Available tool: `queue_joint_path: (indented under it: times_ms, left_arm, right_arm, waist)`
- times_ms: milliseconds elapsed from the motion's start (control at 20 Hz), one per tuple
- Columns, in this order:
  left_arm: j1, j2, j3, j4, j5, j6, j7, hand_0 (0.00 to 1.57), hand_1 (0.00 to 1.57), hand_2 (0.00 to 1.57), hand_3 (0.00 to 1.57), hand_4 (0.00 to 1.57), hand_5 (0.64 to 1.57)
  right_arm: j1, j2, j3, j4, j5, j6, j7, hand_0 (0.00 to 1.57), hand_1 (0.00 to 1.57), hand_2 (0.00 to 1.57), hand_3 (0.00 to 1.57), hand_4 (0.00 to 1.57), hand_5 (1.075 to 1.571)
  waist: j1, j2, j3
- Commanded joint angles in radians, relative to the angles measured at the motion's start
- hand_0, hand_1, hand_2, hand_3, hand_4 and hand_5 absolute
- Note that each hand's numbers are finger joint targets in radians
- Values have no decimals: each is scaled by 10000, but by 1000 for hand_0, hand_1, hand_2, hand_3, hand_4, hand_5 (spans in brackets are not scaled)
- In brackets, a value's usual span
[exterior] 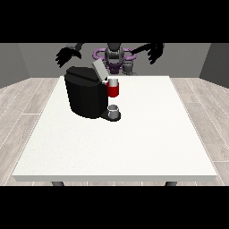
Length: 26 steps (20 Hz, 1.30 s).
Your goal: Insert the coffee pod into the coffee machine and close the lid
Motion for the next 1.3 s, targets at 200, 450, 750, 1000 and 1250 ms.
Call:
queue_joint_path:
  times_ms: [200,450,750,1000,1250]
  left_arm:
    - [1713,-659,678,-232,1310,-614,-255,0,0,0,0,215,1571]
    - [2445,-1344,372,-824,1488,-370,-550,0,0,0,0,0,1571]
    - [3221,-1779,371,-1765,2408,-1023,68,0,0,0,0,140,1571]
    - [3714,-1919,-378,-3078,2778,-746,452,0,0,0,0,88,1571]
    - [3818,-1810,-467,-4079,3114,-302,507,0,0,0,0,0,1571]
  right_arm:
    - [-381,-737,182,-991,-167,759,1097,0,0,0,0,125,1571]
    - [-1143,-949,60,-1162,-592,1298,1304,0,0,0,0,0,1571]
    - [-1193,-901,521,-1079,-99,1341,1546,0,0,0,0,0,1571]
    - [-2214,-746,683,-701,440,1038,1420,0,0,0,0,161,1571]
    - [-2951,-773,449,-469,-31,1567,1544,0,0,0,0,0,1571]
  waist:
    - [943,-1305,2]
    - [1391,-780,8]
    - [1935,-989,9]
    - [2239,-463,10]
    - [2010,467,9]
